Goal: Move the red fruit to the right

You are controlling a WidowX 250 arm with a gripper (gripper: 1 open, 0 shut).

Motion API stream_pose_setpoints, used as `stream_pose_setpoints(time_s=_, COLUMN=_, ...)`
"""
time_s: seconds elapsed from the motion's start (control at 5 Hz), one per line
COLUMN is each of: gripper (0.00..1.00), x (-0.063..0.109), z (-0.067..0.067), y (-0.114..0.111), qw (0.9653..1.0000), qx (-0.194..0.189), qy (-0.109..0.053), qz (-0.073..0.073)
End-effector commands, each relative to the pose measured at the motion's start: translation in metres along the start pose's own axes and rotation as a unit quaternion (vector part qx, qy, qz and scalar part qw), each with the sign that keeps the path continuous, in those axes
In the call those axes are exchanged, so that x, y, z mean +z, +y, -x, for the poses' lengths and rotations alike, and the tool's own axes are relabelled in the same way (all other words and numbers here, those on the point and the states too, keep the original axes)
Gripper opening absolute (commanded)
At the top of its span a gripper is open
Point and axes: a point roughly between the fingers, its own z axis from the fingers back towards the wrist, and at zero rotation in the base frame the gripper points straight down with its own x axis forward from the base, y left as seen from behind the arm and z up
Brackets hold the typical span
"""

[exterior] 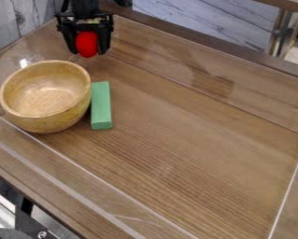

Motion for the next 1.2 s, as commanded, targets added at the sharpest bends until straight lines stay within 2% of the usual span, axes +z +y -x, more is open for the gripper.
stream_pose_setpoints(time_s=0.0, gripper=0.00, x=0.048, z=0.001, y=-0.005, qw=0.9979, qx=-0.053, qy=-0.037, qz=0.004)
stream_pose_setpoints(time_s=0.4, gripper=0.00, x=0.100, z=0.035, y=-0.036, qw=0.9929, qx=-0.107, qy=-0.039, qz=0.033)
stream_pose_setpoints(time_s=0.8, gripper=0.00, x=0.070, z=0.083, y=-0.091, qw=0.9822, qx=-0.186, qy=-0.011, qz=0.026)
stream_pose_setpoints(time_s=1.0, gripper=0.00, x=0.055, z=0.112, y=-0.126, qw=0.9727, qx=-0.231, qy=0.002, qz=0.020)
